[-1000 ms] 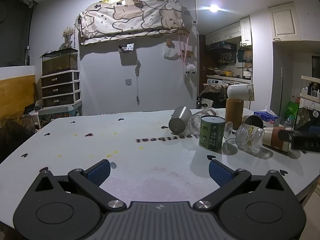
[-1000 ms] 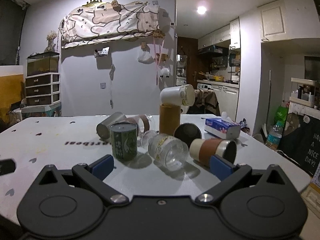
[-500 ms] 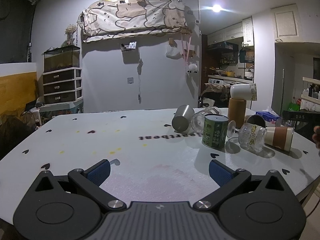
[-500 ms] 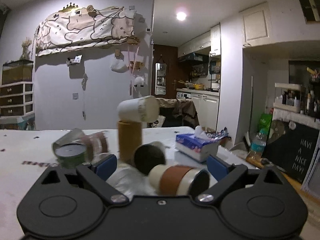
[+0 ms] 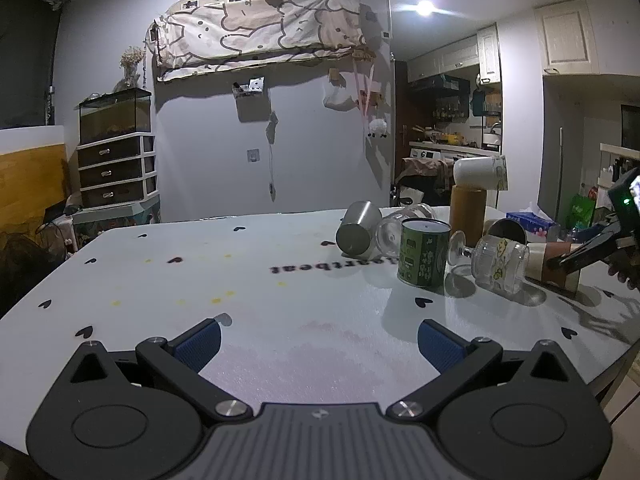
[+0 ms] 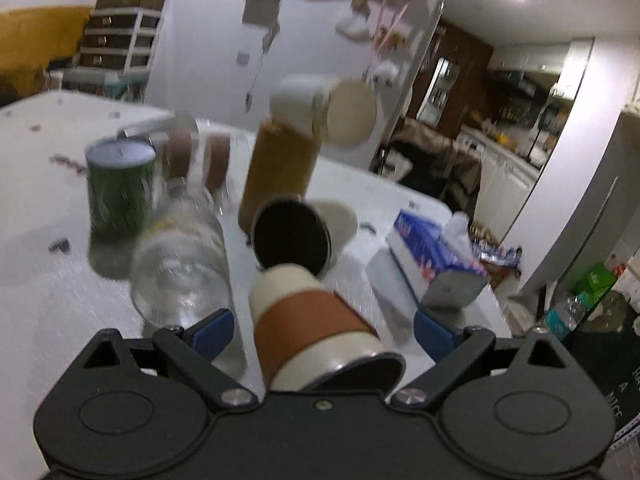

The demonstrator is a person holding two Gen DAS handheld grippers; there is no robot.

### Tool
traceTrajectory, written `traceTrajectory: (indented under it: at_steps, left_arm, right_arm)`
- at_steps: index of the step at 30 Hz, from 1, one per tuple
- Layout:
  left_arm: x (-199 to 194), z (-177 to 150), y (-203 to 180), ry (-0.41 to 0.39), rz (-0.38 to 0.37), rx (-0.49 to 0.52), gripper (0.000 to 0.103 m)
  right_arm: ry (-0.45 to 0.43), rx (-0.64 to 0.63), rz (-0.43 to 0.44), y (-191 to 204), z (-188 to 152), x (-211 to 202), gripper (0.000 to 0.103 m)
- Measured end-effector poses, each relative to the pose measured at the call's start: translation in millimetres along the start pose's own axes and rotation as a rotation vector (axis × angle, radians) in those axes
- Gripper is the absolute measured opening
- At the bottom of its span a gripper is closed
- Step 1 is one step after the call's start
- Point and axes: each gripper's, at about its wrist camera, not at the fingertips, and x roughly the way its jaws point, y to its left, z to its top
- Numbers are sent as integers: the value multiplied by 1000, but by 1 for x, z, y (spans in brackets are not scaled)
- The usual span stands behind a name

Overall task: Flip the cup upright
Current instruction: 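Move the right tool toward the brown-sleeved cup lying on its side, then close the right gripper on the sleeved cup's body and lift it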

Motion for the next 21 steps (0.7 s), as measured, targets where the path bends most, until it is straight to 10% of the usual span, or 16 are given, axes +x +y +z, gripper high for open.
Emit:
traceTrajectory:
  at_steps: [10, 21]
  left_arm:
    - [0, 0, 4, 4, 4, -7, 103]
    - [1, -1, 4, 12, -8, -14, 103]
  right_arm:
    - [125, -147, -108, 22, -17, 35, 89]
    - [76, -192, -90, 34, -56, -28, 88]
